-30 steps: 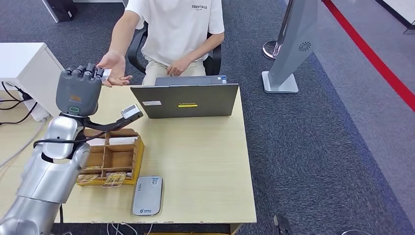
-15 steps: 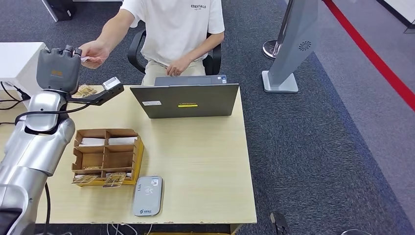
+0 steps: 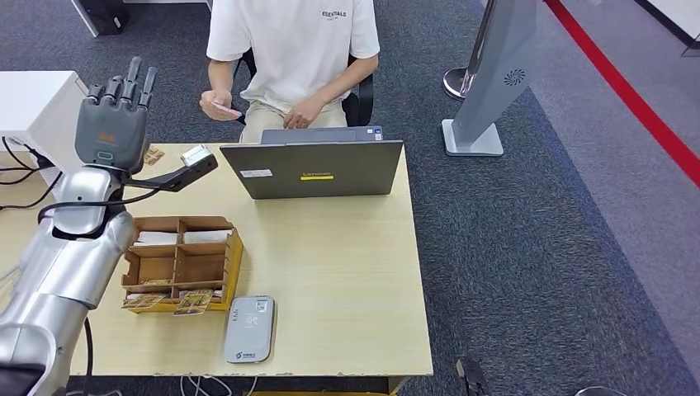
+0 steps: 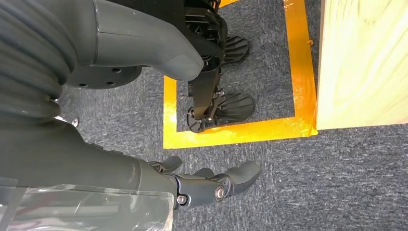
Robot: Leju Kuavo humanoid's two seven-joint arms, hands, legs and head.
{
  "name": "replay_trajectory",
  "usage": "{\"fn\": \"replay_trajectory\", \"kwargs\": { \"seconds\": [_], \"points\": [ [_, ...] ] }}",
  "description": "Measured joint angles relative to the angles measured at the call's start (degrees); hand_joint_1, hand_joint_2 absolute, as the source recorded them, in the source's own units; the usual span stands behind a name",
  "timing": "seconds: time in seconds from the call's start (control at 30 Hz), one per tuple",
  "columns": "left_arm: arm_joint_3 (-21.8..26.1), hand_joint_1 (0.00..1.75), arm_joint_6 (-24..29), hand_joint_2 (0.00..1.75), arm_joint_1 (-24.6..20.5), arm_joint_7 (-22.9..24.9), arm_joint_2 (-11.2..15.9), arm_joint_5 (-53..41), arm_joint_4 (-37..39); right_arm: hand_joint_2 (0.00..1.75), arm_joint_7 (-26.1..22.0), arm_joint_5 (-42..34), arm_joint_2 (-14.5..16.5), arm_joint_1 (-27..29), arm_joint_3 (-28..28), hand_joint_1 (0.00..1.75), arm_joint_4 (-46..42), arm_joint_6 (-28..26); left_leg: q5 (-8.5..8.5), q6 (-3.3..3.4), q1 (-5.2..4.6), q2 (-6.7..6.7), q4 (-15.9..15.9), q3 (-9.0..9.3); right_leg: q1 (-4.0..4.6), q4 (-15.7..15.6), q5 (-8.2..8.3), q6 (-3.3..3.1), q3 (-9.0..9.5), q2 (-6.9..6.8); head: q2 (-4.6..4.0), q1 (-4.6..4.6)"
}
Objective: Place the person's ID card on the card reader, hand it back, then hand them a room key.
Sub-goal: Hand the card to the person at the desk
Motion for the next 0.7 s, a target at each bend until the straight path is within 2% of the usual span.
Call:
{"fn": "replay_trajectory", "kwargs": {
  "seconds": [0.37, 0.57, 0.7],
  "points": [
    [0.0, 0.0, -0.9, 1.75, 19.2, -0.7, 0.5, 2.2, -23.7, 1.75, -1.4, -1.0, 0.0, 2.0, -2.6, 0.0, 0.1, -0.1, -0.07, 0.01, 0.0, 0.01, 0.0, -0.06, 0.0, 0.0, -0.05, 0.01, -0.06, 0.0, 0.0, -0.01],
    [0.0, 0.0, -0.3, 1.75, 30.7, -1.7, 0.9, 3.3, -31.1, 1.75, -1.5, -1.9, 0.0, 4.6, -3.9, 0.0, 0.6, -0.2, -0.07, 0.01, 0.0, 0.02, 0.0, -0.06, 0.0, 0.0, -0.07, 0.02, -0.06, 0.0, 0.0, 0.01],
    [0.0, 0.0, -1.7, 1.75, 36.6, -1.7, 1.4, 4.3, -33.6, 1.75, -0.7, -2.2, 0.0, 5.2, -4.4, 0.0, 0.9, -0.7, -0.07, 0.01, 0.0, 0.02, 0.0, -0.06, 0.0, -0.1, -0.07, 0.03, -0.06, -0.01, 0.0, 0.01]
  ]
}}
